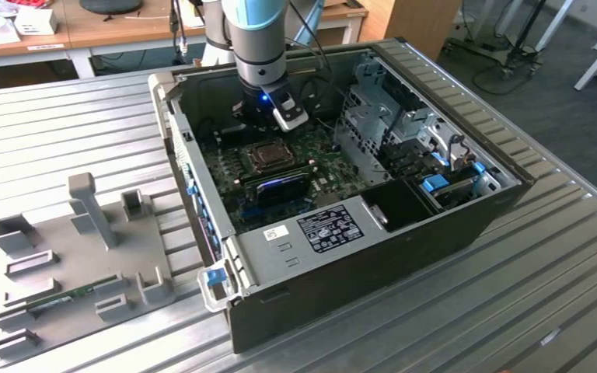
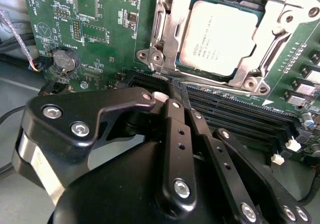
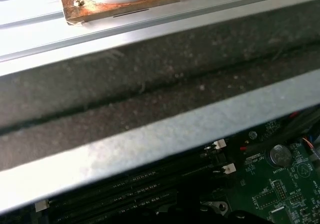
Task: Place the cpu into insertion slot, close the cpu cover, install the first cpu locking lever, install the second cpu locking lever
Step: 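Install the first cpu locking lever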
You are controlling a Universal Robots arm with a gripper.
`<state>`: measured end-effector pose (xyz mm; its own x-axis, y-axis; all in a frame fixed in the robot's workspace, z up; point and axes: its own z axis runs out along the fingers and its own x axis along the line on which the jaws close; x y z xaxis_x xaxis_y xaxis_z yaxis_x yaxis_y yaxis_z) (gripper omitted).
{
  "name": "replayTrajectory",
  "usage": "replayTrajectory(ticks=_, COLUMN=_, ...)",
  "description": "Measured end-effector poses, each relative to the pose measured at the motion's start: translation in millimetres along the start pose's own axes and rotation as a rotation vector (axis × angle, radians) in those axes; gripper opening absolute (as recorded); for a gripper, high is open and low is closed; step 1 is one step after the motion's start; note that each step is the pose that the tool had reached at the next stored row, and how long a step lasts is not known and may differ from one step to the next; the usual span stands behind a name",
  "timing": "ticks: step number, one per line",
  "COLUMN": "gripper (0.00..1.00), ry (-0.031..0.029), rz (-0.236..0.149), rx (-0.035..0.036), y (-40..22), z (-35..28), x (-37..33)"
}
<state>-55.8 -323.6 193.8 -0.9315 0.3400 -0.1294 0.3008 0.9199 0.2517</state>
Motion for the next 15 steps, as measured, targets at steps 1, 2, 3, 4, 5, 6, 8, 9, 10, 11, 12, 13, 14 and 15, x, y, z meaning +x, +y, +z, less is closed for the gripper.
replayTrajectory(ticks=1, gripper=0.1, ry=-0.0001, rz=0.0, rx=0.0002, y=0.0, z=0.2, x=0.0)
replayTrajectory(ticks=2, gripper=0.1, ry=-0.0002, rz=0.0, rx=0.0005, y=0.0, z=0.2, x=0.0)
replayTrajectory(ticks=3, gripper=0.1, ry=-0.0004, rz=0.0, rx=0.0009, y=-0.1, z=0.3, x=0.0)
replayTrajectory(ticks=4, gripper=0.1, ry=-0.0005, rz=0.0, rx=0.0012, y=-0.1, z=0.4, x=0.1)
replayTrajectory(ticks=5, gripper=0.1, ry=-0.0006, rz=0.0, rx=0.0017, y=-0.1, z=0.5, x=0.1)
replayTrajectory(ticks=6, gripper=0.1, ry=-0.0008, rz=-0.001, rx=0.0023, y=-0.2, z=0.6, x=0.1)
replayTrajectory(ticks=8, gripper=0.1, ry=-0.0012, rz=-0.001, rx=0.0033, y=-0.2, z=0.8, x=0.2)
replayTrajectory(ticks=9, gripper=0.1, ry=-0.0013, rz=-0.001, rx=0.0037, y=-0.3, z=1.0, x=0.2)
replayTrajectory(ticks=10, gripper=0.1, ry=-0.0014, rz=-0.001, rx=0.0041, y=-0.3, z=1.1, x=0.2)
replayTrajectory(ticks=11, gripper=0.1, ry=-0.0015, rz=-0.001, rx=0.0045, y=-0.3, z=1.2, x=0.2)
replayTrajectory(ticks=12, gripper=0.1, ry=-0.0016, rz=-0.001, rx=0.0049, y=-0.4, z=1.4, x=0.3)
replayTrajectory(ticks=13, gripper=0.1, ry=-0.0017, rz=-0.001, rx=0.0052, y=-0.4, z=1.5, x=0.3)
replayTrajectory(ticks=14, gripper=0.1, ry=-0.0018, rz=-0.001, rx=0.0054, y=-0.5, z=1.6, x=0.3)
replayTrajectory(ticks=15, gripper=0.1, ry=-0.0019, rz=-0.001, rx=0.0056, y=-0.5, z=1.8, x=0.3)
